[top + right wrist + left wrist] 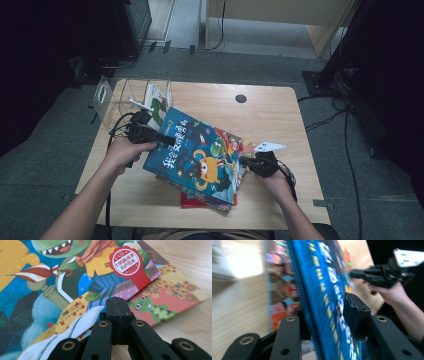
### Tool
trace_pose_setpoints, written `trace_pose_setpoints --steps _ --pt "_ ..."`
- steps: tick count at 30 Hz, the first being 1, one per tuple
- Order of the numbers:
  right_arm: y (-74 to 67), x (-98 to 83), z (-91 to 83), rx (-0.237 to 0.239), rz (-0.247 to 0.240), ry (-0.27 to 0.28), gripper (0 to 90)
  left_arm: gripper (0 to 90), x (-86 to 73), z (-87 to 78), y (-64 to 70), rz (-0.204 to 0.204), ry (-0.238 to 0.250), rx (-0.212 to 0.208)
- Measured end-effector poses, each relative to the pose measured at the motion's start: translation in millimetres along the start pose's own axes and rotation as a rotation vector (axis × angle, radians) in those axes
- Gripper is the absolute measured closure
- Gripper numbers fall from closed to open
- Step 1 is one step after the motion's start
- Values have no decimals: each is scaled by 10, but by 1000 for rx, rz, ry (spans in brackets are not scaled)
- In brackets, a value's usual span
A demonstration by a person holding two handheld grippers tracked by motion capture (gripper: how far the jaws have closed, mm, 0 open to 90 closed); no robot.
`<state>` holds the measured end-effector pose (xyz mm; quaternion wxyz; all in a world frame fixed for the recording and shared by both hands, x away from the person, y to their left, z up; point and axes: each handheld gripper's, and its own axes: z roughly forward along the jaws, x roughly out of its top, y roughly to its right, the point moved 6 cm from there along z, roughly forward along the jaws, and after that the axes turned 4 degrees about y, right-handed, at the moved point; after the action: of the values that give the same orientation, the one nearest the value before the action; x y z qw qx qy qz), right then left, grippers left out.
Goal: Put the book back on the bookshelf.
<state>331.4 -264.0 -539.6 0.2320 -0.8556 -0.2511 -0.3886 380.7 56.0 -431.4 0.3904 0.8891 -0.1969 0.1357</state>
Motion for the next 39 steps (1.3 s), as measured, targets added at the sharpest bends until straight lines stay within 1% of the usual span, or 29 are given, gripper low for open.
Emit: trace_pose_setpoints --steps 1,3,4,5,7,8,9,11,12,13,14,15,16,17,19,20,21,22,24,25,27,28,30,32,33,34,35,36,39 --pt "-20 4 14 2 -9 1 900 627 19 28 59 11 -13 -4" --pt "-37 11 29 -1 -36 4 900 660 54 5 95 8 -2 -25" --pt "-41 13 32 1 -36 5 900 662 54 5 95 8 -2 -25" --pt "-41 14 34 3 -36 6 895 668 68 -14 118 6 -17 -11" --pt "-37 15 37 8 -41 9 887 674 80 -27 136 -11 -31 -16" --pt "-36 16 38 9 -47 10 883 683 80 -27 136 -11 -31 -16" --pt "-35 17 39 8 -50 12 871 692 95 -44 163 -25 -46 -28" --pt "-37 18 40 6 -57 10 861 710 111 -60 190 -37 -61 -41" --pt "-37 18 40 6 -57 10 861 719 111 -60 190 -37 -61 -41" --pt "-38 22 42 4 -66 11 847 731 126 -74 211 -41 -69 -56" --pt "-38 22 42 4 -66 11 847 731 137 -83 232 -45 -78 -64" --pt "-40 24 45 2 -70 14 829 743 149 -92 251 -46 -84 -69" --pt "-41 25 46 3 -72 14 824 749 176 -111 280 -47 -102 -79" --pt "-41 25 46 3 -72 14 824 754 176 -111 280 -47 -102 -79" --pt "-44 27 52 12 -84 18 779 760 240 -151 321 -27 -104 -85" --pt "-57 28 57 19 -86 19 760 764 266 -174 326 -32 -105 -84" --pt "-67 30 68 24 -102 25 750 769 291 -199 329 -37 -105 -76" --pt "-84 31 75 29 -108 25 737 773 315 -221 328 -42 -105 -75" --pt "-105 33 90 40 -125 31 690 783 355 -257 325 -54 -120 -62" --pt "-119 33 98 46 -129 33 673 788 355 -257 325 -54 -120 -62" --pt "-141 34 112 57 -135 35 626 795 405 -295 345 -76 -143 -52" --pt "-147 36 118 60 -140 38 613 797 420 -307 346 -75 -150 -46" --pt "-159 36 125 67 -144 38 578 805 448 -330 358 -94 -161 -49" --pt "-164 37 127 69 -144 39 570 804 463 -344 363 -95 -162 -52" --pt "-170 37 129 72 -146 39 559 801 492 -372 379 -94 -166 -63" --pt "-171 37 129 72 -146 39 558 803 506 -383 384 -99 -168 -66" --pt "-171 37 129 73 -147 39 557 809 506 -383 384 -99 -168 -66" --pt "-172 37 130 73 -148 39 555 815 534 -405 383 -116 -179 -67" --pt "-175 35 129 76 -151 35 543 816 565 -421 394 -115 -188 -58"
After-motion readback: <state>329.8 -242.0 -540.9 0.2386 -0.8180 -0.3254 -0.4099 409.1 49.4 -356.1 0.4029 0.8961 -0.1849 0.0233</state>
